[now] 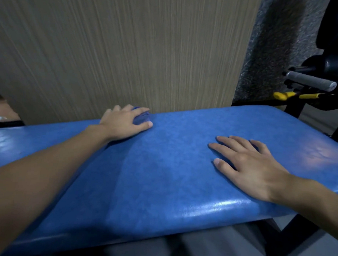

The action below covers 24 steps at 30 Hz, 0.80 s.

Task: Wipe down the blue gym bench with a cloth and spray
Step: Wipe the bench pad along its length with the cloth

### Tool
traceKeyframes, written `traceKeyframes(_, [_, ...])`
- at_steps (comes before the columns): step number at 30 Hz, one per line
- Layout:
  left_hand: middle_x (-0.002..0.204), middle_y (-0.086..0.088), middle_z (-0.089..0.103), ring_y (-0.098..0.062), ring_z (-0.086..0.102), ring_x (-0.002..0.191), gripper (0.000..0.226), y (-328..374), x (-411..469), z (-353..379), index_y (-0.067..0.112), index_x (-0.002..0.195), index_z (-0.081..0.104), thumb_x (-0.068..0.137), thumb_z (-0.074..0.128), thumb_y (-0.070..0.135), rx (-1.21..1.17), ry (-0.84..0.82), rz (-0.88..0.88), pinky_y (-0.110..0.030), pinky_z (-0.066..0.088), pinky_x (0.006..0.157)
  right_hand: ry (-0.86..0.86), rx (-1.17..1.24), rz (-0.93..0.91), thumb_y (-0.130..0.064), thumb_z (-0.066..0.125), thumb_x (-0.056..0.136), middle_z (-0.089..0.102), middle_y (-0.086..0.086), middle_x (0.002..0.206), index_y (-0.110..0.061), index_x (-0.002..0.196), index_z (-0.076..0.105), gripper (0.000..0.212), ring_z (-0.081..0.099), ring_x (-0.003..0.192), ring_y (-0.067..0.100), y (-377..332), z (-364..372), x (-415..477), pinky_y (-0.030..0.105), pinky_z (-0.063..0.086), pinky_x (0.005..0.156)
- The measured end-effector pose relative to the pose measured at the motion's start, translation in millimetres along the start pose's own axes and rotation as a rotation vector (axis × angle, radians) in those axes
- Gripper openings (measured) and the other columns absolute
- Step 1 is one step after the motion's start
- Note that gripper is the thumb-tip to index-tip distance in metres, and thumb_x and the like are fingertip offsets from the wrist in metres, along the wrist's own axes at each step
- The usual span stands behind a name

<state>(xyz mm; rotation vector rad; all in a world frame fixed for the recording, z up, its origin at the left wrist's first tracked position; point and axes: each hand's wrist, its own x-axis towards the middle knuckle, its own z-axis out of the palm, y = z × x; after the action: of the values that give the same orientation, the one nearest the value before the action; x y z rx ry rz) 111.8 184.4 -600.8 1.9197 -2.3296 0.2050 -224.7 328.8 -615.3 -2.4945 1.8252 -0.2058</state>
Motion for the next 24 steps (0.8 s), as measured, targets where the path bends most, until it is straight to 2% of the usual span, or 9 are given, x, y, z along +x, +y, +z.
traceKeyframes(3, [0.146,0.009,0.043,-0.028,0.046,0.121,0.068,34.5,-44.0,-12.5,0.060,0.142,0.023,0.079,0.020,0.085,-0.012,0.028,0.184,-0.042,0.033,0.102,0.004,0.007,0.006,-0.068,0.004,0.085,0.013,-0.023,0.157,-0.048,0.146,0.017,0.065,0.003,0.144,0.003,0.0,-1.1,0.2,0.041,0.003,0.118])
traceKeyframes(6, [0.142,0.007,0.047,-0.022,0.050,0.111,0.064,82.2,-110.4,-23.1,0.056,0.144,0.026,0.085,0.025,0.080,-0.070,0.105,0.520,-0.034,0.034,0.095,-0.003,0.026,0.011,-0.069,0.011,0.084,0.017,-0.023,0.156,-0.048,0.145,0.024,0.065,0.007,0.144,0.004,-1.1,-2.8,1.2,0.042,0.006,0.117])
traceKeyframes(8, [0.140,0.007,0.046,-0.019,0.049,0.104,0.061,103.4,-146.7,-26.4,0.052,0.145,0.027,0.089,0.030,0.077,-0.095,0.138,0.704,-0.029,0.031,0.088,0.019,0.072,0.045,-0.068,0.019,0.083,0.025,-0.022,0.155,-0.048,0.141,0.035,0.063,0.014,0.143,0.003,-2.6,-7.5,3.1,0.043,0.009,0.116])
traceKeyframes(10, [0.141,0.011,0.043,-0.018,0.049,0.105,0.059,107.2,-158.0,-27.7,0.053,0.145,0.025,0.090,0.033,0.073,-0.107,0.127,0.758,-0.029,0.033,0.088,0.079,0.118,0.092,-0.064,0.023,0.083,0.033,-0.020,0.152,-0.045,0.136,0.044,0.061,0.020,0.142,0.004,-6.0,-12.9,5.2,0.046,0.010,0.115])
traceKeyframes(12, [0.144,0.016,0.038,-0.015,0.047,0.111,0.059,99.7,-147.5,-30.1,0.057,0.145,0.019,0.090,0.031,0.074,-0.156,0.057,0.710,-0.031,0.035,0.094,0.127,0.115,0.078,-0.063,0.022,0.084,0.034,-0.017,0.153,-0.041,0.139,0.043,0.063,0.020,0.143,0.004,-13.4,-14.6,6.9,0.047,0.008,0.117])
traceKeyframes(14, [0.145,0.018,0.037,-0.014,0.045,0.114,0.058,86.3,-123.6,-27.2,0.061,0.144,0.016,0.089,0.026,0.077,-0.169,0.038,0.624,-0.034,0.036,0.098,0.096,0.111,0.025,-0.064,0.018,0.084,0.028,-0.017,0.156,-0.042,0.143,0.036,0.066,0.016,0.144,0.003,-24.1,-11.5,6.4,0.045,0.007,0.118])
traceKeyframes(18, [0.146,0.011,0.041,-0.024,0.047,0.123,0.062,25.7,-52.0,-10.2,0.063,0.140,0.022,0.081,0.024,0.081,-0.131,0.030,0.334,-0.045,0.037,0.107,0.008,0.050,-0.034,-0.067,0.010,0.085,0.013,-0.020,0.160,-0.045,0.147,0.023,0.066,0.004,0.147,0.004,-32.9,2.9,3.9,0.043,0.003,0.119])
traceKeyframes(22, [0.147,-0.001,0.043,-0.036,0.045,0.129,0.068,-53.6,2.3,-1.7,0.057,0.142,0.028,0.080,0.025,0.084,-0.095,-0.025,-0.053,-0.052,0.035,0.109,0.021,0.034,-0.032,-0.067,0.007,0.086,0.012,-0.023,0.159,-0.046,0.146,0.021,0.065,0.000,0.145,0.001,-29.7,4.0,4.7,0.040,0.001,0.119])
traceKeyframes(24, [0.146,0.000,0.044,-0.037,0.045,0.127,0.067,-62.9,8.5,2.3,0.057,0.141,0.028,0.080,0.024,0.083,-0.064,-0.021,-0.118,-0.052,0.036,0.106,0.019,0.024,-0.032,-0.068,0.006,0.085,0.012,-0.023,0.158,-0.047,0.145,0.019,0.065,0.000,0.144,0.000,-30.7,4.4,5.8,0.039,0.001,0.118])
